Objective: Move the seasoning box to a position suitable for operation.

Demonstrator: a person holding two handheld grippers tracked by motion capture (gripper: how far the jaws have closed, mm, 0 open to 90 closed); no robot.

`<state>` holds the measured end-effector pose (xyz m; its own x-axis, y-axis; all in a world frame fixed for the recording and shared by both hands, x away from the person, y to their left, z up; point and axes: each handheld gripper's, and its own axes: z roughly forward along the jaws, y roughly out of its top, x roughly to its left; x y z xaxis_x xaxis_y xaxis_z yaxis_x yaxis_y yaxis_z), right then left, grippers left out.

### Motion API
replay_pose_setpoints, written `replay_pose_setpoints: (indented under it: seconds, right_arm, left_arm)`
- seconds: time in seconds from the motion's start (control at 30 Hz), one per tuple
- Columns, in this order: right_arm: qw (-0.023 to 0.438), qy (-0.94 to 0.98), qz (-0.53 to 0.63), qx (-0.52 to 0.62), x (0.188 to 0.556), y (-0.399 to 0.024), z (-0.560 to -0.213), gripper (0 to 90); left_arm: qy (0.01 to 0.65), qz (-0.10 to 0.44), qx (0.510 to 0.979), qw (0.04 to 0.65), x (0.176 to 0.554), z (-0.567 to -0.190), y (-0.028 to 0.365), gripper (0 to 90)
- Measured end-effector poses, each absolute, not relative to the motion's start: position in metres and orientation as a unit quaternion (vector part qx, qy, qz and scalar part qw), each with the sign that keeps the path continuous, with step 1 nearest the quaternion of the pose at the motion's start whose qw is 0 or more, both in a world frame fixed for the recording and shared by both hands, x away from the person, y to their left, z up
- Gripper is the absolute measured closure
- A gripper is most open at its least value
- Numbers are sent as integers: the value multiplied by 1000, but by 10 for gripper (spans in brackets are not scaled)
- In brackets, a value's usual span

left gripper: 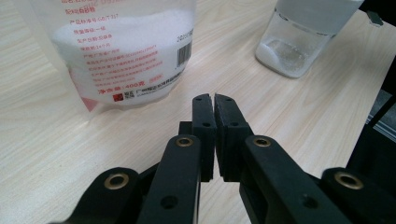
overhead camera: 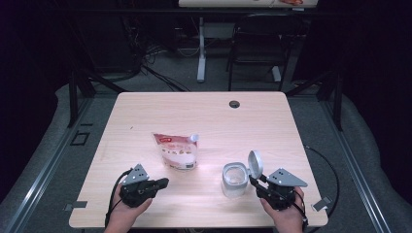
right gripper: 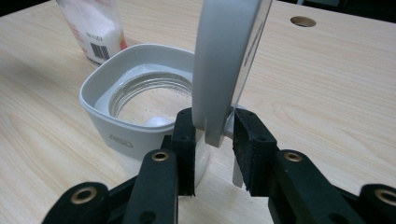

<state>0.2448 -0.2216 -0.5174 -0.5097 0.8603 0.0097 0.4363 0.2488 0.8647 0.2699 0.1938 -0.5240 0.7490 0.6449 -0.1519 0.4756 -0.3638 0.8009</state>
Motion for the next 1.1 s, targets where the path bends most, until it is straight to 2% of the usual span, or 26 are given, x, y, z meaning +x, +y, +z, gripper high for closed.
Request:
replay_pose_setpoints:
  seconds: [0.43, 1.1]
  right_arm:
    - [235, 749, 445, 431, 255, -218, -519, 738]
    - [193, 744, 470, 433, 280, -222, -520, 764]
  left_arm:
    - [340, 95, 822, 448, 272, -525, 196, 873]
    - [353, 96, 813, 453, 275, -526, 206, 863]
